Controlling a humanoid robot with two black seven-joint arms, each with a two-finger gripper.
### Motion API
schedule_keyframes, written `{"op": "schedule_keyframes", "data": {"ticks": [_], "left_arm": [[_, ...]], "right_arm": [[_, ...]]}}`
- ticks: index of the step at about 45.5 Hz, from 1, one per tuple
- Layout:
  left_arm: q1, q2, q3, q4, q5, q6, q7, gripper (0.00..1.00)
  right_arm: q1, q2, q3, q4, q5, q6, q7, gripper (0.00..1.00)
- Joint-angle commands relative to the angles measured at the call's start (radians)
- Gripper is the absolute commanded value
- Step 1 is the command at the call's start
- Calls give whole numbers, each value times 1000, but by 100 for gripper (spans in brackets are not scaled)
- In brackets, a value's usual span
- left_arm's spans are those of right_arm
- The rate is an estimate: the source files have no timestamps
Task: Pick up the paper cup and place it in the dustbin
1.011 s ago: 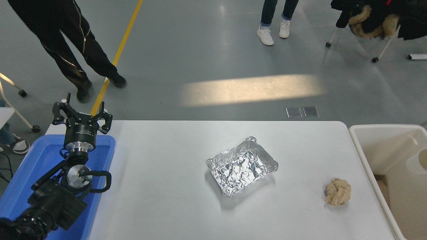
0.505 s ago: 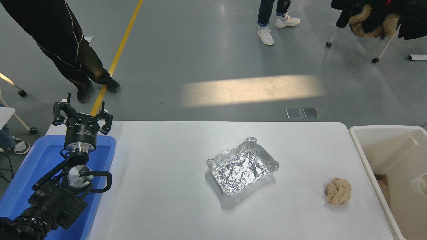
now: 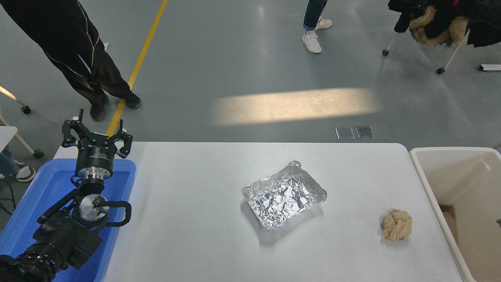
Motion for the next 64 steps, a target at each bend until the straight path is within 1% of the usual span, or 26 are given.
{"op": "schedule_keyframes", "data": {"ticks": [1,8,10,14,17,20,24,30,35,37,40,45,48,54,60,64], "left_arm": [[-2,0,0,-1,3,0,0,99],[-2,0,2,-1,3,0,2,99],[-2,0,2,-1,3,0,0,99],[-2,0,2,-1,3,0,0,99],[-2,0,2,-1,3,0,0,99],[-2,0,2,-1,3,0,0,99],[-2,0,2,-1,3,0,0,99],[-2,0,2,-1,3,0,0,99],[-2,0,2,-1,1,0,0,99],[-2,0,2,-1,1,0,0,99],[0,0,0,1,0,0,0,99],[0,0,0,-1,0,0,0,99],[0,0,0,1,0,0,0,99],[0,0,0,1,0,0,0,99],[0,0,0,-1,0,0,0,99],[0,0,0,-1,0,0,0,99]], "right_arm": [[202,-144,-9,193,-34,47,2,100],[485,-355,-99,619,-177,33,2,100],[573,-391,-139,734,-220,29,1,100],[755,-407,-251,909,-277,27,-3,100],[887,-401,-381,1009,-277,18,-6,100],[1021,-376,-508,1089,-274,3,-7,100],[1166,-286,-673,1158,-248,-20,-7,100],[1373,-177,-872,1295,-125,-25,0,100],[1576,-42,-995,1509,-77,-19,2,100],[1654,12,-1019,1598,-76,-19,2,100],[1746,52,-1018,1704,-76,-11,1,100],[1854,121,-1024,1779,-70,22,1,100],[1906,168,-1027,1779,-51,68,1,100],[2026,205,-1006,1779,22,275,2,100],[2089,227,-931,1779,30,450,0,100],[2099,233,-885,1779,32,519,-4,100]]}}
